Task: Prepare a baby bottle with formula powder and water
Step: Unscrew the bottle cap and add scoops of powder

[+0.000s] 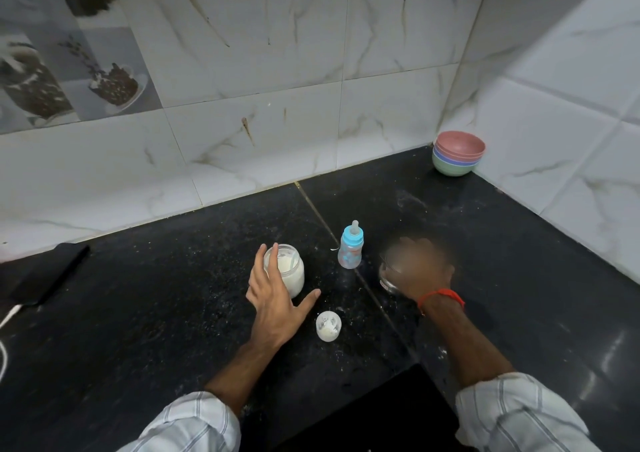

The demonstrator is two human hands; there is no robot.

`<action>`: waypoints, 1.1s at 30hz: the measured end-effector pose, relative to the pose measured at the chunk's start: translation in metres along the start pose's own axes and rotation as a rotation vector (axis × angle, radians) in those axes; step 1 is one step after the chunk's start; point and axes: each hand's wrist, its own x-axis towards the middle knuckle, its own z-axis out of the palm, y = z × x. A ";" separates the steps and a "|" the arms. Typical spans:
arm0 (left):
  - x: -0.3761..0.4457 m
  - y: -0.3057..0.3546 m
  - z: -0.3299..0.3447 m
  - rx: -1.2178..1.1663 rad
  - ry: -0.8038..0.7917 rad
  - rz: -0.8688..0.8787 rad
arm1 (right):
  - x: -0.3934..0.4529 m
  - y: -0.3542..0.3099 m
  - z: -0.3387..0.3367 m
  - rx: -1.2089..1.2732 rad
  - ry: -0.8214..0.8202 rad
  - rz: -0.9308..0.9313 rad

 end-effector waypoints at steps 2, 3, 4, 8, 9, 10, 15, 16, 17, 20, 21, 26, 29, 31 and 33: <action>-0.003 0.001 0.000 0.020 0.015 0.002 | 0.003 0.004 0.003 0.015 -0.039 -0.004; -0.004 0.001 0.000 0.029 0.026 0.007 | 0.004 0.005 0.004 0.029 -0.048 -0.009; -0.007 0.002 0.000 0.035 0.041 0.017 | 0.004 0.006 0.005 0.042 -0.051 -0.014; -0.025 0.003 0.002 0.048 0.092 0.112 | 0.003 0.008 0.008 0.076 -0.037 -0.024; -0.032 0.002 0.003 0.054 0.087 0.146 | 0.003 0.008 0.009 0.091 -0.032 -0.023; -0.038 0.001 0.005 0.054 0.067 0.178 | 0.003 0.009 0.010 0.105 -0.025 -0.021; -0.060 -0.002 0.016 0.121 -0.253 0.224 | 0.004 0.011 0.013 0.124 -0.010 -0.025; -0.061 -0.002 0.019 0.154 -0.313 0.197 | 0.005 0.011 0.013 0.124 -0.014 -0.026; -0.061 -0.001 0.022 0.188 -0.361 0.162 | 0.006 0.012 0.013 0.124 -0.020 -0.029; -0.058 0.000 0.029 0.273 -0.451 0.093 | 0.008 0.010 0.011 0.107 -0.044 -0.015; -0.057 0.000 0.031 0.283 -0.466 0.085 | 0.008 0.008 0.010 0.072 -0.043 -0.010; -0.043 0.005 0.035 0.224 -0.434 0.035 | 0.010 -0.019 0.002 -0.021 0.109 -0.178; -0.028 0.014 0.039 0.195 -0.421 -0.001 | 0.016 -0.040 -0.001 -0.028 0.119 -0.272; -0.019 0.021 0.041 0.151 -0.413 -0.044 | 0.021 -0.052 -0.002 -0.012 0.107 -0.297; -0.012 0.026 0.042 0.128 -0.410 -0.083 | 0.028 -0.061 -0.002 0.040 0.089 -0.302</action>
